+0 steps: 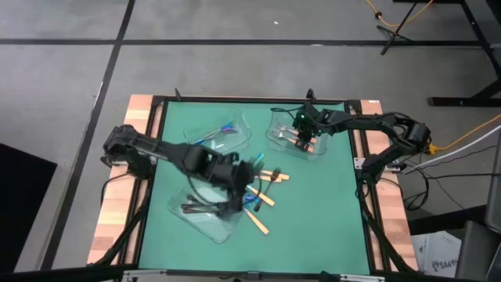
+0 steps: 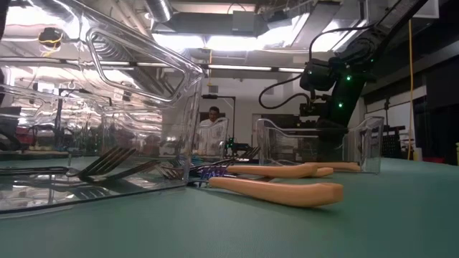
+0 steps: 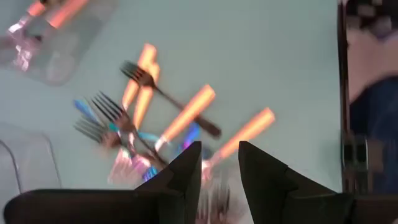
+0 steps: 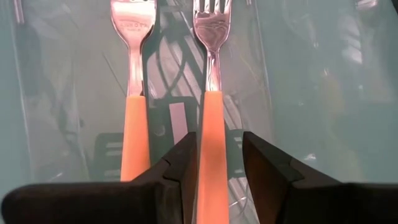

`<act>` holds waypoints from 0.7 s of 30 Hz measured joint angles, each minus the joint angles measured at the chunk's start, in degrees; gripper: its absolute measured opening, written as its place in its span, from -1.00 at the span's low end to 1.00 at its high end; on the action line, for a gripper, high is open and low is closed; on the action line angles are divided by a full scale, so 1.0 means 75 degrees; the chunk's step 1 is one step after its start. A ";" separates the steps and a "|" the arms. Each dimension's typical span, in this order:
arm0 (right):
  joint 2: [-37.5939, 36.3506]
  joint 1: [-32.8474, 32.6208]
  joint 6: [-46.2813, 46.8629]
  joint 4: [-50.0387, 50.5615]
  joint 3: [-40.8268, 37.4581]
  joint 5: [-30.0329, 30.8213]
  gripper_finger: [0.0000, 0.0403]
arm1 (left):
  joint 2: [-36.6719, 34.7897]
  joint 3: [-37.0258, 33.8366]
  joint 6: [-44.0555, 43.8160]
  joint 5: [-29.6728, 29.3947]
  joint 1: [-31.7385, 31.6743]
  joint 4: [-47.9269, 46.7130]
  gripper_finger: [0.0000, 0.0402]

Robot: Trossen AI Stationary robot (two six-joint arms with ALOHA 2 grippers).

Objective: Sort silverware by color (type)
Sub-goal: Put the black fork into the bottom transparent bin

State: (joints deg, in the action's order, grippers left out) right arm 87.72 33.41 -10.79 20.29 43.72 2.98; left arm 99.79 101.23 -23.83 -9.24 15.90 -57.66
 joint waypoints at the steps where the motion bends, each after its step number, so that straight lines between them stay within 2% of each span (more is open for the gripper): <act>1: 0.0000 0.0000 0.0000 0.0000 0.0000 0.0000 -0.43 | 0.0022 0.0000 0.0000 0.0025 -0.0152 0.0157 -0.50; 10: 0.0003 0.0000 0.0000 -0.0003 0.0000 0.0000 -0.43 | 0.0690 0.0003 -0.0003 0.0150 -0.1277 0.0561 -0.50; 17: 0.0003 0.0000 0.0000 -0.0005 0.0000 -0.0004 -0.43 | 0.1467 0.0003 -0.0001 0.0213 -0.1646 0.0361 -0.50; 21: 0.0003 0.0000 0.0000 -0.0008 0.0000 -0.0012 -0.43 | 0.1908 0.0003 -0.0003 0.0661 -0.1725 0.0295 -0.50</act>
State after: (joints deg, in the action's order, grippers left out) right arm 87.74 33.41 -10.79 20.24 43.72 2.90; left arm 114.10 101.25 -23.86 -4.28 2.96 -55.44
